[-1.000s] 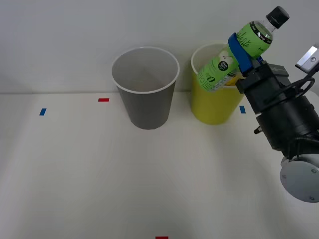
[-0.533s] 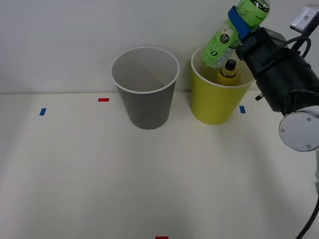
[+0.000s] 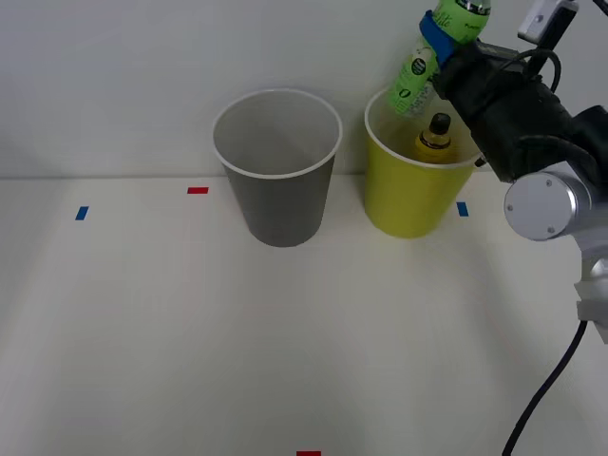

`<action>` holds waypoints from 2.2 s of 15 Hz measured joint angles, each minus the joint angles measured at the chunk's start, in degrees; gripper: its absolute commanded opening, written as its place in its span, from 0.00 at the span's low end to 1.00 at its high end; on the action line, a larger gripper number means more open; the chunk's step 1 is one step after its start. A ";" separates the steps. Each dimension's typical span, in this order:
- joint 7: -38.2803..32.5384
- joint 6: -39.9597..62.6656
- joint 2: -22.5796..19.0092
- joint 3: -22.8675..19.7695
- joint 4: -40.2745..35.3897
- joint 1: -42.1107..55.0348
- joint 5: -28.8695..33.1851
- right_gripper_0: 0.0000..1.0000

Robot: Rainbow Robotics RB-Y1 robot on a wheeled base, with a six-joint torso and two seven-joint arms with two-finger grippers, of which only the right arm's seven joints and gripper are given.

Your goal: Put cans in the gray bin, plastic bottles in the light green bin

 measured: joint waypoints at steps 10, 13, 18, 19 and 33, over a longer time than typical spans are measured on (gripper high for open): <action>0.76 0.01 -0.02 1.41 2.98 -1.25 1.22 0.29; 0.68 0.00 -0.02 1.39 2.98 -1.25 1.22 1.00; 0.65 -0.02 -0.02 1.39 2.98 -1.25 1.19 1.00; 0.61 -0.06 -0.02 1.40 2.98 -1.25 1.19 1.00; 0.28 -0.18 -1.52 1.41 2.19 -1.10 -0.20 1.00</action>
